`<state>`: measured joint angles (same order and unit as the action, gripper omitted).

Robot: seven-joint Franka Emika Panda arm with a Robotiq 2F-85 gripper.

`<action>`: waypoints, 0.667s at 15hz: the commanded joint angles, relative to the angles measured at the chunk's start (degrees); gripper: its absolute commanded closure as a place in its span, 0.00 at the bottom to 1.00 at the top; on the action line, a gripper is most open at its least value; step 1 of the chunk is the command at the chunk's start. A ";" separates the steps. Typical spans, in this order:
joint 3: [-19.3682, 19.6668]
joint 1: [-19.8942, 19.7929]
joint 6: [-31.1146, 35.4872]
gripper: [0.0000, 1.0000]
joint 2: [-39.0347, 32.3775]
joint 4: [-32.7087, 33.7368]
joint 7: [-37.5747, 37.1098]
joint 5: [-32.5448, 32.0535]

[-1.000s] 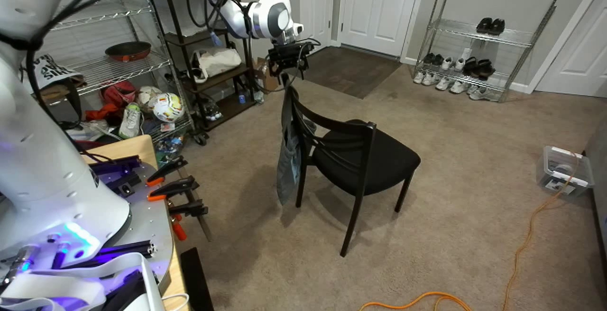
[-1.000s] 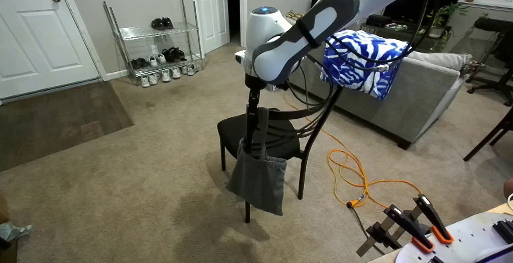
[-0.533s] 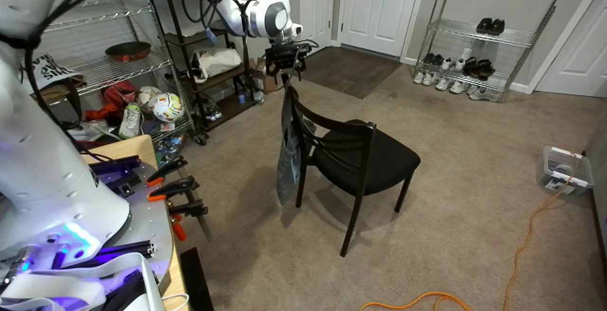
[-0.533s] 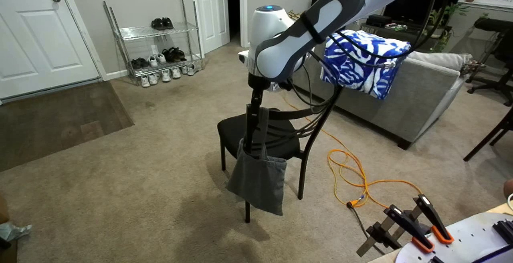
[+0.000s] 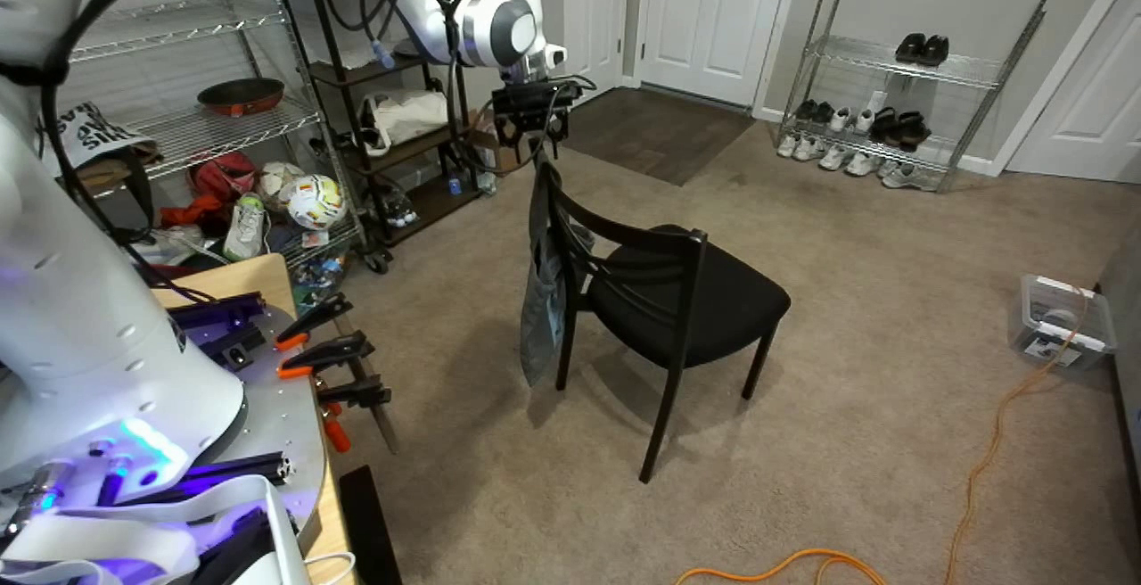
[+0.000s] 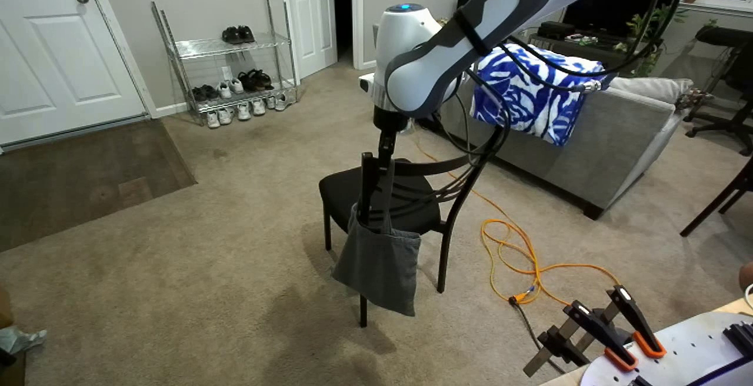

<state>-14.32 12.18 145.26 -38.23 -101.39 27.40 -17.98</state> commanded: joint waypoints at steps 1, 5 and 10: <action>-0.87 -1.11 -0.47 0.53 2.61 -3.25 1.32 1.43; -0.70 -1.17 0.60 0.80 3.35 -4.15 0.82 1.27; 0.82 -0.65 8.38 1.00 8.65 -9.87 -2.39 -0.02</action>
<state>-13.67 11.97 149.17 -35.55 -104.16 26.78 -17.98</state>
